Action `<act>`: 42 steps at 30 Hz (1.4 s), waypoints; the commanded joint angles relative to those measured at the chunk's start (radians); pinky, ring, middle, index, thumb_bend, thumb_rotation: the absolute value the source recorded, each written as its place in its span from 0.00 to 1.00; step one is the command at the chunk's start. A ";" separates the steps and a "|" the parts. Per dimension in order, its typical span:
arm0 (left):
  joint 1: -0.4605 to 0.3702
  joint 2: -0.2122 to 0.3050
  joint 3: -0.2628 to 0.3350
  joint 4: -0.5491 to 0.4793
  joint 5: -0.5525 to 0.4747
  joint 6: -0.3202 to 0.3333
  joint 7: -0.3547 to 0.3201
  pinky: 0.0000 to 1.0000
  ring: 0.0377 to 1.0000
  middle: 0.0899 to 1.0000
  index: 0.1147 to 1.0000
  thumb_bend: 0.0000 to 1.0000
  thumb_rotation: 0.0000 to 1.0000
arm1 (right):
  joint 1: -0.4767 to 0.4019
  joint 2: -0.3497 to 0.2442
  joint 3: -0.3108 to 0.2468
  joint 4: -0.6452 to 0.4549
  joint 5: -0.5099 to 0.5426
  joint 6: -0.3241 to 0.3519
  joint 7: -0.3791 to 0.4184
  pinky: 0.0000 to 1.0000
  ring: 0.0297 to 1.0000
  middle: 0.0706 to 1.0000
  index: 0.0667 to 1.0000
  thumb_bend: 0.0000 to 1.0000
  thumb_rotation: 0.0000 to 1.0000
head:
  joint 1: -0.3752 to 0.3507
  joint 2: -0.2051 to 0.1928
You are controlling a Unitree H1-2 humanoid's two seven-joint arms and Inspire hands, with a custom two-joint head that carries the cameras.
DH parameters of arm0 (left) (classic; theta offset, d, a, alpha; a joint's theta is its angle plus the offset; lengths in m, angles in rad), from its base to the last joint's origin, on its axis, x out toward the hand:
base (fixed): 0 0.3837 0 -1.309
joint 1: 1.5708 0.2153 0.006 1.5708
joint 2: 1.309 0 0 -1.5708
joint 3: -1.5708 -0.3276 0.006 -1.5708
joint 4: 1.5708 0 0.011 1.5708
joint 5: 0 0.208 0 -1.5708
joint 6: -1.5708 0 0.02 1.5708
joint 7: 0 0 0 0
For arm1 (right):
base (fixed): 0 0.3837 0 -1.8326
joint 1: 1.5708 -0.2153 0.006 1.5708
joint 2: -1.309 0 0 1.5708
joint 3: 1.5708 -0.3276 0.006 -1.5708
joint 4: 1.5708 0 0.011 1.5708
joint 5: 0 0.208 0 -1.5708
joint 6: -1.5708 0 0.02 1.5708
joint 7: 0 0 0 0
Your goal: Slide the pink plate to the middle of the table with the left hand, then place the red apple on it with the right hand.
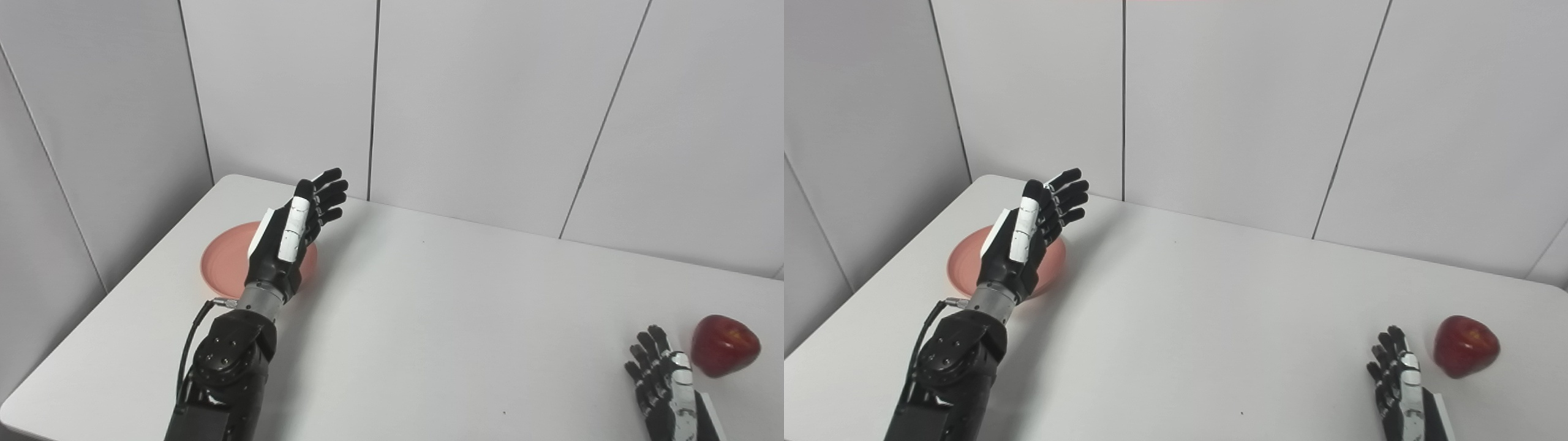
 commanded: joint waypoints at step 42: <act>-0.371 0.297 0.172 0.732 -0.071 -0.227 -0.030 0.76 0.81 0.81 0.77 0.89 0.99 | 0.025 0.004 0.005 0.041 0.019 -0.036 0.019 1.00 1.00 0.99 0.99 0.75 0.98 | 0.012 0.002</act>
